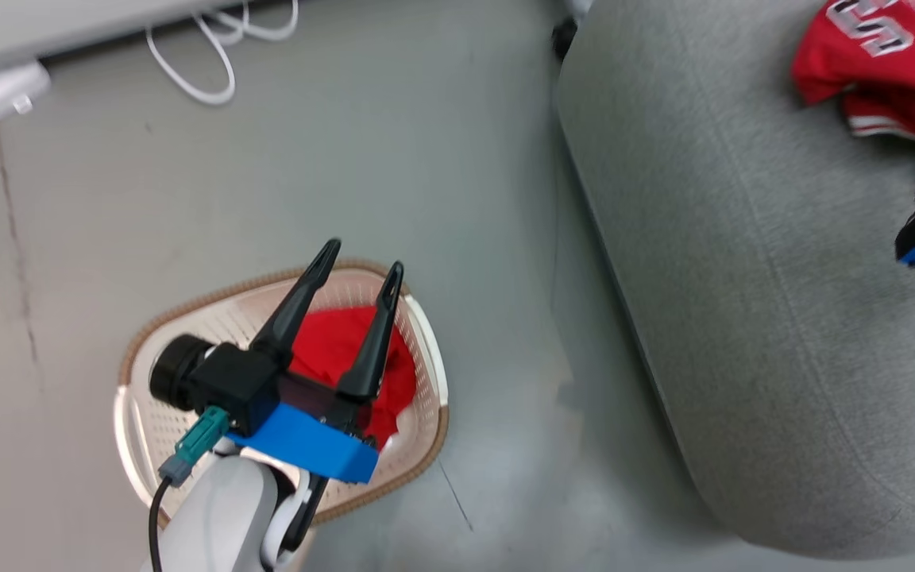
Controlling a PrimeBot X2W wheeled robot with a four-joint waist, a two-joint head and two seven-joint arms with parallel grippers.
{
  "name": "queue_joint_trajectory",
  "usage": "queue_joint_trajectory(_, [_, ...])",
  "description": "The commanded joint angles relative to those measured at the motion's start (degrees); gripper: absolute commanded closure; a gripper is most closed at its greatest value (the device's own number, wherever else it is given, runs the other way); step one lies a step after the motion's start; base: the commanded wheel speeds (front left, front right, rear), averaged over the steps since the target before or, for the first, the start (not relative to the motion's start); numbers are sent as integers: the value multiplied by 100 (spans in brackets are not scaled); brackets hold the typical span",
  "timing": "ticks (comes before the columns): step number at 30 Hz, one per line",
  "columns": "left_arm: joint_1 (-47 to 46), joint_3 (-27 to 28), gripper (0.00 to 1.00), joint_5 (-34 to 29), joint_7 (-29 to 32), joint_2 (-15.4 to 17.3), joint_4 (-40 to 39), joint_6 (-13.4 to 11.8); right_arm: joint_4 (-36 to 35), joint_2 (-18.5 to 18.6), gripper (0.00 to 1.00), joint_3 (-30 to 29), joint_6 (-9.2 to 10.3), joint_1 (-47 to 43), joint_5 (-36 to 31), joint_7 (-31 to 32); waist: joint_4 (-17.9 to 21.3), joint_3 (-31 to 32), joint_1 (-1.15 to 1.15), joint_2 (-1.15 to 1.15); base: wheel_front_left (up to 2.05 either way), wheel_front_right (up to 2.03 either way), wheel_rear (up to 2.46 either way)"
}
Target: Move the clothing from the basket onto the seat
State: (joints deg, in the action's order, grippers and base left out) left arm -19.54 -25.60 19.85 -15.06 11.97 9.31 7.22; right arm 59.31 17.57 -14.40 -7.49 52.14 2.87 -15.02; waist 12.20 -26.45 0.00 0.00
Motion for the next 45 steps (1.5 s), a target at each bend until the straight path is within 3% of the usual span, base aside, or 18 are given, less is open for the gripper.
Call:
queue_joint_trajectory(1, [123,62,0,34,-17,-19,21,41,12,-10,0,45,-1,-154,-18,-20,13,705,0,0,0,0,0])
queue_joint_trajectory(10, [1021,642,0,204,-17,-422,259,41,-780,-321,0,764,-1,-1349,138,-21,-213,1980,0,0,0,0,0])
queue_joint_trajectory(19, [1745,1446,0,125,-16,-595,433,40,-1947,-832,0,1255,-1,-2659,346,121,-501,2513,0,0,0,0,0])
queue_joint_trajectory(31, [2119,2049,0,-30,-17,-671,438,25,-3710,-1263,0,1425,-1,-4016,266,315,-1165,2666,0,0,0,0,0])
queue_joint_trajectory(45, [2145,2255,0,-53,-16,-617,588,25,-4446,-1457,0,1381,-1,-4584,177,682,-1336,2671,0,0,0,0,0])
